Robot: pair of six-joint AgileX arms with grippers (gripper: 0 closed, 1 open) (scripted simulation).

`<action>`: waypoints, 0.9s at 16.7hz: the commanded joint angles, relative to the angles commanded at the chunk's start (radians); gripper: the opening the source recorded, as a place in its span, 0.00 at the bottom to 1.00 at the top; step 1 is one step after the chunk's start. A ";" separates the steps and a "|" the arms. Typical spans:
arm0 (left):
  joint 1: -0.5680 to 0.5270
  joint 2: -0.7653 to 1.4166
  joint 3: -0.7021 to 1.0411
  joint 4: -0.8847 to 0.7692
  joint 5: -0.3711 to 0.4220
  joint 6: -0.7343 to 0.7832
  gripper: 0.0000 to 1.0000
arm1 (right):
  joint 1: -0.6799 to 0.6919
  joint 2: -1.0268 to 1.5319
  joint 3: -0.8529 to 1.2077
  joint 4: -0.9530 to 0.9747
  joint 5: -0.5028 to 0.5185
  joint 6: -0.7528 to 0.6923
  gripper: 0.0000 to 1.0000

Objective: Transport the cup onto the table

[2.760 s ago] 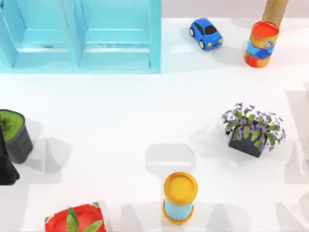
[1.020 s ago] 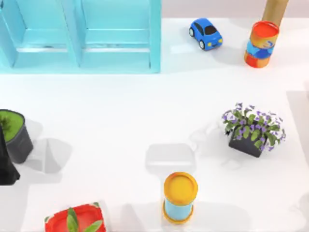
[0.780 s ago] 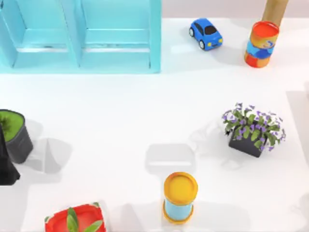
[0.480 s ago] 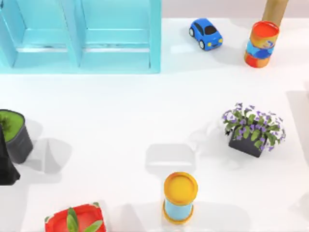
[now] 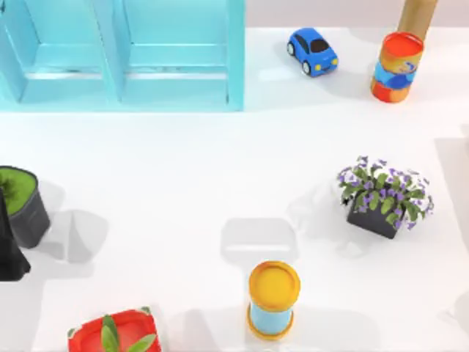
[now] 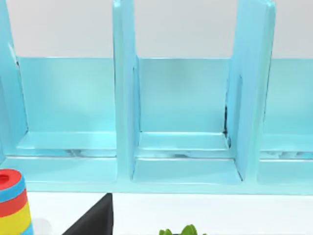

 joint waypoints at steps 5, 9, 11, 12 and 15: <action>0.000 0.000 0.000 0.000 0.000 0.000 1.00 | -0.001 0.001 -0.002 0.002 0.000 0.000 0.92; 0.000 0.000 0.000 0.000 0.000 0.000 1.00 | -0.001 0.001 -0.002 0.002 0.000 0.000 0.62; 0.000 0.000 0.000 0.000 0.000 0.000 1.00 | -0.001 0.001 -0.002 0.002 0.000 0.000 0.47; 0.000 0.000 0.000 0.000 0.000 0.000 1.00 | -0.001 0.001 -0.002 0.002 0.000 0.000 0.40; 0.000 0.000 0.000 0.000 0.000 0.000 1.00 | -0.001 0.001 -0.002 0.002 0.000 0.000 0.17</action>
